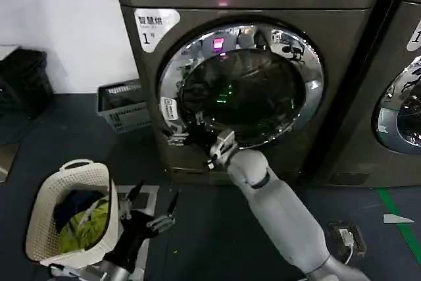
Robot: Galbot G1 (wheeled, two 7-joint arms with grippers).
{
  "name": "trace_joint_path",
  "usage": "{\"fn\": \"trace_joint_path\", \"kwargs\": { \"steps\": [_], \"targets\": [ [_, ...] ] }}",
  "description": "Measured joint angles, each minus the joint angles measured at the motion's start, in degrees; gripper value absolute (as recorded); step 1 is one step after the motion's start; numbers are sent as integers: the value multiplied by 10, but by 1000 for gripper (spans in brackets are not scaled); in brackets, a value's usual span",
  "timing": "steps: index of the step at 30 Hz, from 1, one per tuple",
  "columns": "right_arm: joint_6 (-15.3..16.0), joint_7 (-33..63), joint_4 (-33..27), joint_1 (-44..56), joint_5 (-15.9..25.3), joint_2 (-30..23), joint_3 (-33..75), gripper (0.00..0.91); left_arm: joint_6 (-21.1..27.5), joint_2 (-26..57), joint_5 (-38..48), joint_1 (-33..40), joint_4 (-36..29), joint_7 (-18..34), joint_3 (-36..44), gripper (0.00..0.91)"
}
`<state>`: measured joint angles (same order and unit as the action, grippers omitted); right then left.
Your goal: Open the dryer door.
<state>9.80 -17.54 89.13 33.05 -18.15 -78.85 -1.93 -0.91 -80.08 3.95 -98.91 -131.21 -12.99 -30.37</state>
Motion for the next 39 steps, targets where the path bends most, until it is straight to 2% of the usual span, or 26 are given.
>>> {"fn": "trace_joint_path", "kwargs": {
  "steps": [24,39],
  "targets": [
    [3,18,-57,-29,15,-47,-7,907,-3,-3,-3,0,1,-5,5,907],
    [3,23,-71,-36,13,-60,-10,907,-3,-4,-5,-1,-1,-5,6,907]
  ]
}}
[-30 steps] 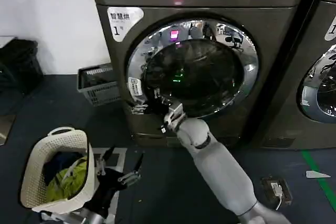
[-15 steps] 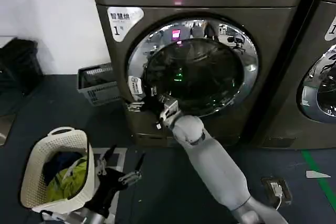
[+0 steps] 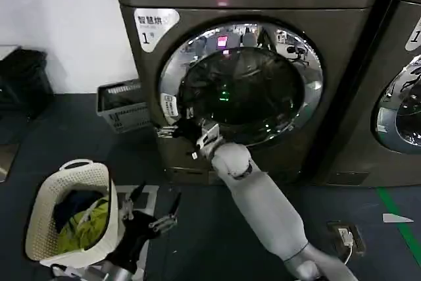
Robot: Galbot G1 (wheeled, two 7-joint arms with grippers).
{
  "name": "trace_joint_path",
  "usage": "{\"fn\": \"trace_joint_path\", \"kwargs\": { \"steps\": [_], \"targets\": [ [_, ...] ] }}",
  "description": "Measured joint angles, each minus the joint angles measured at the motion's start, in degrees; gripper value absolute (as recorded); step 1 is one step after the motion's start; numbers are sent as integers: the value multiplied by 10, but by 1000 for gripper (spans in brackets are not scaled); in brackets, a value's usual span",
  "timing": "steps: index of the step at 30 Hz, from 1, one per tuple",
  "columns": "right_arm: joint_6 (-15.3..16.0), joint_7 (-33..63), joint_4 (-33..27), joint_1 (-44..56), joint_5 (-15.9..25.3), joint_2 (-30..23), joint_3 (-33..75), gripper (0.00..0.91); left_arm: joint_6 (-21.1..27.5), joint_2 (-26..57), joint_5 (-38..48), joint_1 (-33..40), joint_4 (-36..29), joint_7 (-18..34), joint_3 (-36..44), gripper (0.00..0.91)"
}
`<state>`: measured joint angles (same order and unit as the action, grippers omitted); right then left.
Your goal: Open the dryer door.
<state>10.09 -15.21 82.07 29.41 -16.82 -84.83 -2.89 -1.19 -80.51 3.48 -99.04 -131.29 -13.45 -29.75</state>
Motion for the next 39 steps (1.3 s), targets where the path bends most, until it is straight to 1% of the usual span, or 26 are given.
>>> {"fn": "trace_joint_path", "kwargs": {
  "steps": [6,13,15,25,36,39],
  "targets": [
    [3,-1,0,-1,-5,-3,-1,907,0,0,0,-1,0,0,0,907],
    [12,-28,14,2,-27,5,0,907,1,0,0,0,0,0,0,907],
    [12,-44,18,5,-35,10,0,907,1,1,0,0,0,0,-1,907],
    [12,-115,52,22,-45,41,6,907,6,1,-1,0,-2,-3,-5,907],
    [13,-220,73,31,-91,74,25,907,9,3,0,2,1,-3,-19,907],
    [18,-236,81,35,-94,82,28,907,9,4,0,1,1,-3,-22,907]
  ]
}}
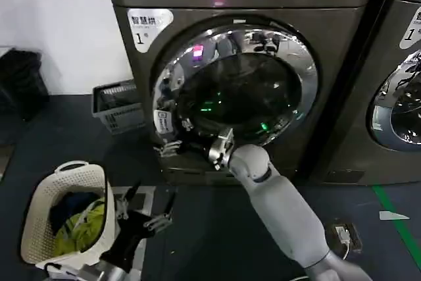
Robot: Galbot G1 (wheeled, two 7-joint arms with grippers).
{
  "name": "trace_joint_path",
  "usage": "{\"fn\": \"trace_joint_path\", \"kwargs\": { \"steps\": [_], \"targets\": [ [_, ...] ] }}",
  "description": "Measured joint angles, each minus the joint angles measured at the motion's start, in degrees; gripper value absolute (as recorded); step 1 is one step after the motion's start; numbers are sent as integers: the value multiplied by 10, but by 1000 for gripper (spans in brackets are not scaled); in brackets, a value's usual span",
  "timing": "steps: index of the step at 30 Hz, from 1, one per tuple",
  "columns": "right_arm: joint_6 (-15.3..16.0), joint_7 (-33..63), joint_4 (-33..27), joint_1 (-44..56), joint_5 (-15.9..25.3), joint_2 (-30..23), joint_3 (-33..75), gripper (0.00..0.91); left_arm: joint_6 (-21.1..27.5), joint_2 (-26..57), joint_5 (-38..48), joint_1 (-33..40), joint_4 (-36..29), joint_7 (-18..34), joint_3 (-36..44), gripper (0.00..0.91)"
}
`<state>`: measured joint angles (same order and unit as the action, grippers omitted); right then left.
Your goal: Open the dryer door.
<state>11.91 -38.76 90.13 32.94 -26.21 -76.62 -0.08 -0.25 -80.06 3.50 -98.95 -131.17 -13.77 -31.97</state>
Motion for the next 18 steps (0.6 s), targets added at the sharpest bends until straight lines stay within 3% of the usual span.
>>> {"fn": "trace_joint_path", "kwargs": {
  "steps": [7,18],
  "targets": [
    [7,-37,17,12,-5,17,9,907,1,0,-1,-1,1,1,-4,907],
    [-9,-105,38,37,-17,46,29,907,7,4,6,2,0,3,-22,907]
  ]
}}
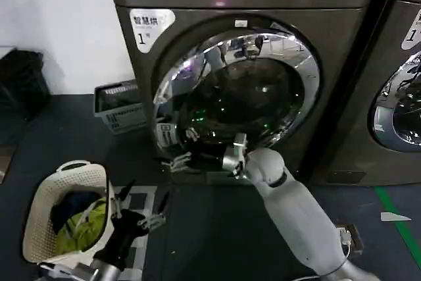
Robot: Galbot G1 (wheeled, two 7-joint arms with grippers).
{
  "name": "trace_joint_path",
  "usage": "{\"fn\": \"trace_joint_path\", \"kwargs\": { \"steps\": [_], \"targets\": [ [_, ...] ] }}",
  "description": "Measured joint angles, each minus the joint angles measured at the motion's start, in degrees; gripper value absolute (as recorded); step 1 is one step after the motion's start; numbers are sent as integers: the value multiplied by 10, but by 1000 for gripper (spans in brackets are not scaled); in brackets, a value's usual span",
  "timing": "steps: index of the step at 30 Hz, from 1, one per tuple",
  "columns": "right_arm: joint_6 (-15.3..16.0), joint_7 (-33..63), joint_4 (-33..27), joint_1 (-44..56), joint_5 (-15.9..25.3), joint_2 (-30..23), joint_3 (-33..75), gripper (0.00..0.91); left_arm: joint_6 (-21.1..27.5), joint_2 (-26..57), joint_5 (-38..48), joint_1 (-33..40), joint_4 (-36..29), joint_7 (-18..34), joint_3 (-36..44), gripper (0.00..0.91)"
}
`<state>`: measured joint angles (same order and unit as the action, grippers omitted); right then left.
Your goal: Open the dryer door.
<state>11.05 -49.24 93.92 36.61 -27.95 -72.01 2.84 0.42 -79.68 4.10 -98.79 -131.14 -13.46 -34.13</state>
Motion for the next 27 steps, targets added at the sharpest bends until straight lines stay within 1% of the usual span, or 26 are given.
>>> {"fn": "trace_joint_path", "kwargs": {
  "steps": [4,11,13,17,21,27],
  "targets": [
    [1,-37,7,11,-5,14,10,907,4,0,3,1,-1,1,-8,907],
    [-1,-73,18,25,-10,36,20,907,17,9,27,11,-1,4,-37,907],
    [-3,-81,18,28,-13,42,24,907,28,11,32,16,-2,6,-44,907],
    [-1,-99,18,33,-28,51,30,907,65,18,47,31,-2,16,-54,907],
    [1,-121,19,36,-37,60,36,907,78,26,73,47,0,20,-66,907],
    [-16,-153,18,44,-43,66,47,907,97,47,114,74,10,18,-84,907]
  ]
}}
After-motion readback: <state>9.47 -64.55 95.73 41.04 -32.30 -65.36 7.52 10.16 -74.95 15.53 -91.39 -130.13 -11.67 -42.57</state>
